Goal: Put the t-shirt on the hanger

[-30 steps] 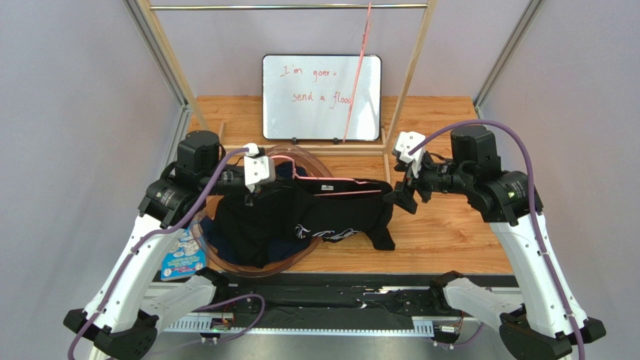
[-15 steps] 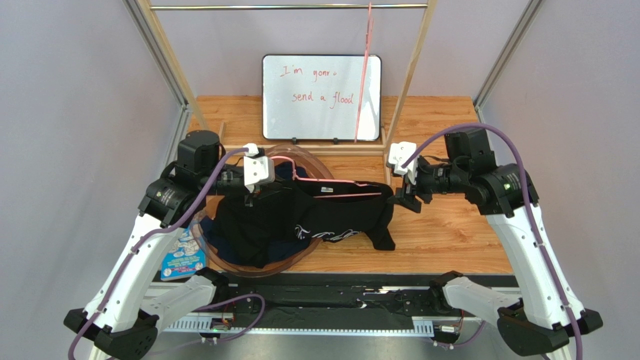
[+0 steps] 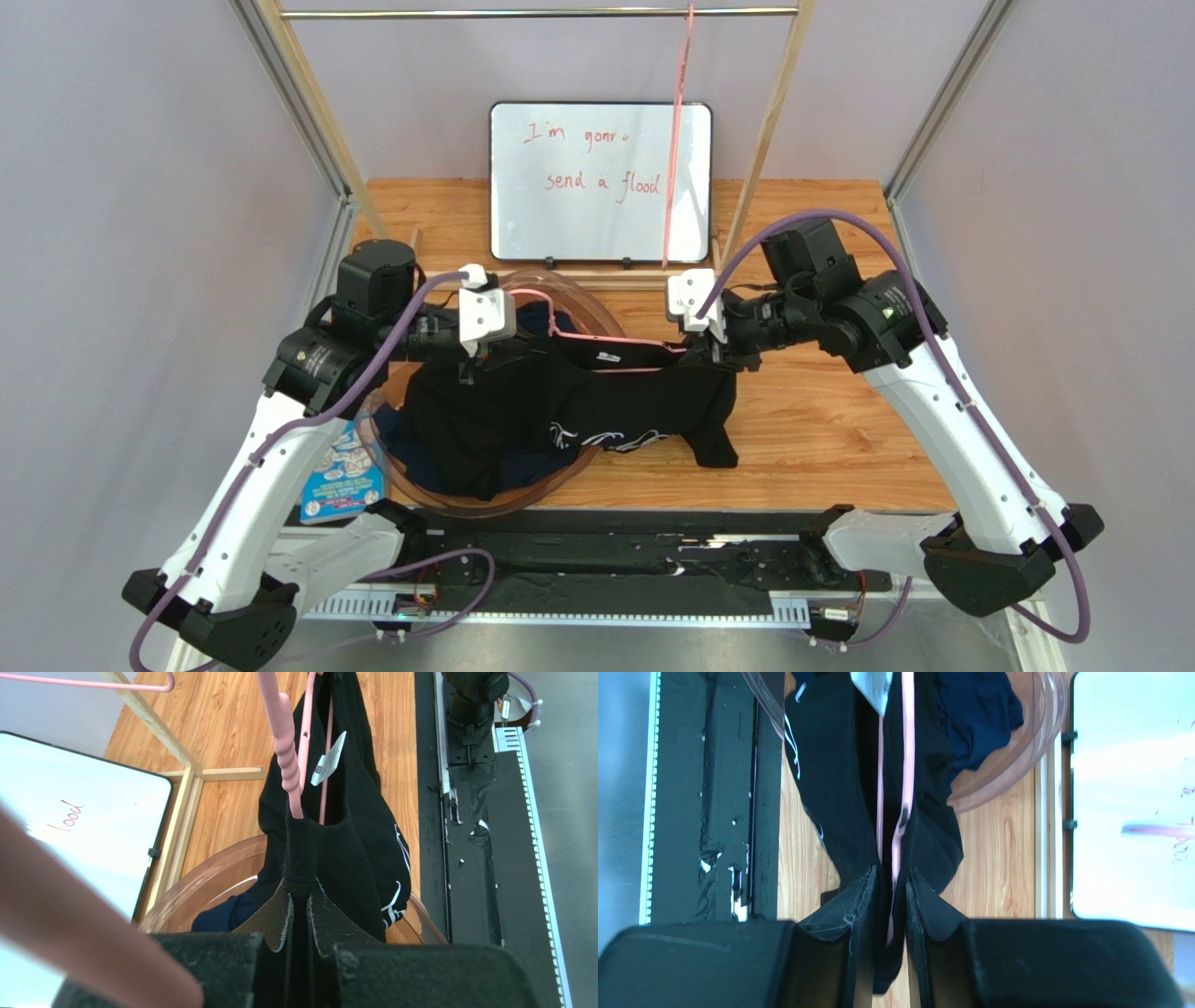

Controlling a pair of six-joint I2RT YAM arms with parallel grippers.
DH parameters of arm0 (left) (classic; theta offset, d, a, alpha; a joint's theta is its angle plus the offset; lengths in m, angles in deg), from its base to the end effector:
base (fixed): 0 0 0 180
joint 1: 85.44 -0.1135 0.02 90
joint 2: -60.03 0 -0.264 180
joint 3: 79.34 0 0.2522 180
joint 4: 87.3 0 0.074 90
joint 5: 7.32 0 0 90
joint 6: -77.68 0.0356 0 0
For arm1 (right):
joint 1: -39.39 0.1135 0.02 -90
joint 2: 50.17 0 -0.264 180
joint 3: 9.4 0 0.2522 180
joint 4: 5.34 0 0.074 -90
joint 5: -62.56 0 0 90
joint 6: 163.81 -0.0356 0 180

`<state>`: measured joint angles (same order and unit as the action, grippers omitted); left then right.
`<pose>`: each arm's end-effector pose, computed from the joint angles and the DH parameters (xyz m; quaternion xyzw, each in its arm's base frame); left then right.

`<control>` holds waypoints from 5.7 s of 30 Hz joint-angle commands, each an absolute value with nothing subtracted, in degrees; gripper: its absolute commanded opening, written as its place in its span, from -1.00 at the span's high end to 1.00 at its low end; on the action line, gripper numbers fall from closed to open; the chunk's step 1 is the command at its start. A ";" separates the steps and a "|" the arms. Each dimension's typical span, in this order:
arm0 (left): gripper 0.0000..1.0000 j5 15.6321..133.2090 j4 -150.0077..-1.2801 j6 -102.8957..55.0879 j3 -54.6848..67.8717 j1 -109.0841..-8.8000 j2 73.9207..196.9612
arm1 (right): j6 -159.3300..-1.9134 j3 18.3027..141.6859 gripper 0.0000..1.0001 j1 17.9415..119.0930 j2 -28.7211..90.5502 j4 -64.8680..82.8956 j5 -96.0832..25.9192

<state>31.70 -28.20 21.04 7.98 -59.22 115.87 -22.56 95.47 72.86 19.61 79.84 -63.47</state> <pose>0.1423 -0.1009 0.4190 0.5771 0.5594 -0.3383 0.4895 0.1562 0.1284 0.4274 -0.6803 0.5894 0.2371 0.3656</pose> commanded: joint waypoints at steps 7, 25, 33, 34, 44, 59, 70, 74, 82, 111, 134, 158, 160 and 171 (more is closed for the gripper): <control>1.00 28.45 -30.03 22.13 12.21 -58.46 119.01 | -25.38 103.23 0.58 77.44 25.94 74.34 -64.79; 1.00 28.64 -29.33 23.00 11.59 -59.95 119.10 | -27.32 96.22 -1.00 71.57 14.10 86.29 -56.28; 1.00 26.70 -27.40 24.33 12.65 -59.95 119.89 | -22.92 92.60 -0.52 67.16 15.48 85.50 -57.41; 1.00 26.61 -27.31 24.15 12.65 -59.95 119.80 | -22.92 92.60 -0.41 67.16 15.92 85.06 -57.59; 1.00 26.17 -27.40 23.18 12.30 -59.78 119.19 | -21.95 95.84 0.28 67.25 21.55 84.79 -63.20; 1.00 27.05 -30.03 21.87 12.73 -57.84 121.65 | -24.41 102.18 0.69 72.17 26.73 85.06 -65.50; 1.00 29.07 -31.09 21.69 11.42 -57.58 121.30 | -25.29 104.91 0.52 75.16 27.45 86.55 -63.48; 1.00 28.46 -31.18 22.31 10.71 -57.67 121.29 | -26.43 104.73 0.48 75.16 26.39 86.55 -62.95; 1.00 28.63 -30.21 22.74 12.21 -57.58 122.09 | -25.64 105.70 -0.81 72.27 24.28 90.32 -63.47; 1.00 28.54 -29.51 22.66 11.68 -57.67 121.47 | -24.32 103.23 0.99 66.28 22.78 94.90 -66.73; 1.00 26.00 -33.37 17.66 12.38 -57.05 122.88 | -31.35 119.13 1.00 80.43 33.93 83.04 -65.50; 1.00 27.40 -32.15 16.85 9.40 -57.14 119.98 | -31.44 114.31 1.00 82.28 28.68 76.62 -58.91; 1.00 27.22 -32.06 17.21 9.22 -57.14 120.15 | -31.01 114.23 1.00 82.28 28.06 76.62 -57.77; 1.00 24.85 -29.68 18.96 11.77 -57.14 120.94 | -29.51 112.03 0.93 82.02 29.63 75.48 -56.53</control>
